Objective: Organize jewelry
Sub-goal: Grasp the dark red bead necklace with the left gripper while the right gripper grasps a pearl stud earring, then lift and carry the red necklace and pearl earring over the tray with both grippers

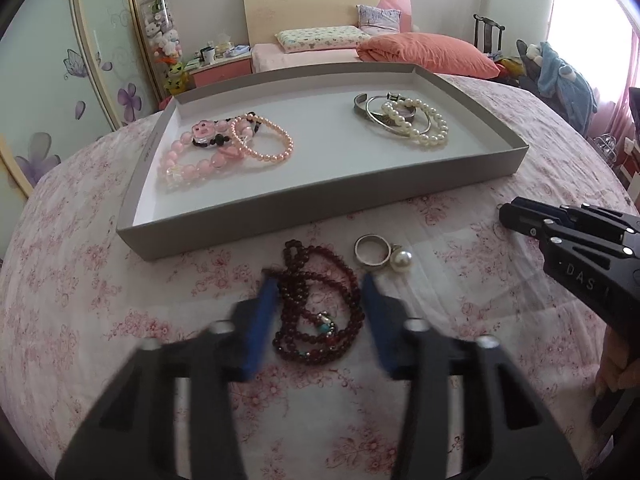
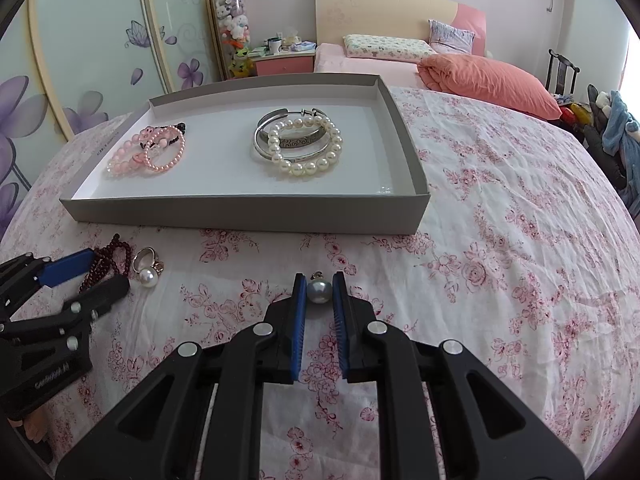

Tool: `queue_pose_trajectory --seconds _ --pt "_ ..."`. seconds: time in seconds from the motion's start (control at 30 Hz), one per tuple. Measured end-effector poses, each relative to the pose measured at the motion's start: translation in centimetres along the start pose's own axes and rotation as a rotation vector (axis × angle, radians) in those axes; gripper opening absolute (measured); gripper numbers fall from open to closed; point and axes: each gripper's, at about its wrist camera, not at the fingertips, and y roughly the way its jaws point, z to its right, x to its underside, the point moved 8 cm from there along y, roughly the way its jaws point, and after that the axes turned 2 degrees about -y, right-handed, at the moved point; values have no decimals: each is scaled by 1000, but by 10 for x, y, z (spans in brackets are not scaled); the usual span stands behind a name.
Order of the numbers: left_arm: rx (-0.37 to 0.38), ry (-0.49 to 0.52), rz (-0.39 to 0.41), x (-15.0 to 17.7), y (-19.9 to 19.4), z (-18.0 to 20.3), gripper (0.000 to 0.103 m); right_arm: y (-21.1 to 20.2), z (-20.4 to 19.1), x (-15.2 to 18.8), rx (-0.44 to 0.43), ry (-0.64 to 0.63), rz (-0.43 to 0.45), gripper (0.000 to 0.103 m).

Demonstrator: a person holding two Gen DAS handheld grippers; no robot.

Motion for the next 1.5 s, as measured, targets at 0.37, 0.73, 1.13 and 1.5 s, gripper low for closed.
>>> queue_pose_trajectory --seconds 0.37,0.73,1.13,1.5 --pt "-74 -110 21 9 -9 -50 10 0 0 0 1 0 0 15" --pt "-43 -150 25 11 -13 -57 11 0 0 0 1 -1 0 15" --pt "-24 -167 27 11 -12 -58 11 0 0 0 1 0 0 15" --pt "-24 -167 27 11 -12 -58 11 0 0 0 -3 3 0 15"
